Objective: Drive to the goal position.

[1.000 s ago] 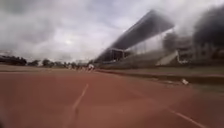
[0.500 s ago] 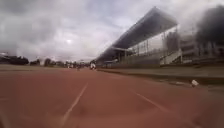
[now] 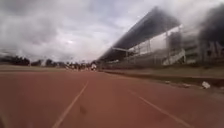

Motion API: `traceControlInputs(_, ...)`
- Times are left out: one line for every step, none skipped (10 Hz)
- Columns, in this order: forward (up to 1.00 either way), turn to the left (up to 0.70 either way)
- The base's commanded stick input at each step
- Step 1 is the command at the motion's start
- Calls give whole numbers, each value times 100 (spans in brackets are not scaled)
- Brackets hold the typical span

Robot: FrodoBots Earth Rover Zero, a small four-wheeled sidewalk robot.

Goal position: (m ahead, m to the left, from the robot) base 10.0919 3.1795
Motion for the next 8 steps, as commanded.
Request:
traceControlInputs(85,0)
traceControlInputs(85,0)
traceControlInputs(85,0)
traceControlInputs(85,0)
traceControlInputs(85,0)
traceControlInputs(85,0)
traceControlInputs(85,0)
traceControlInputs(85,0)
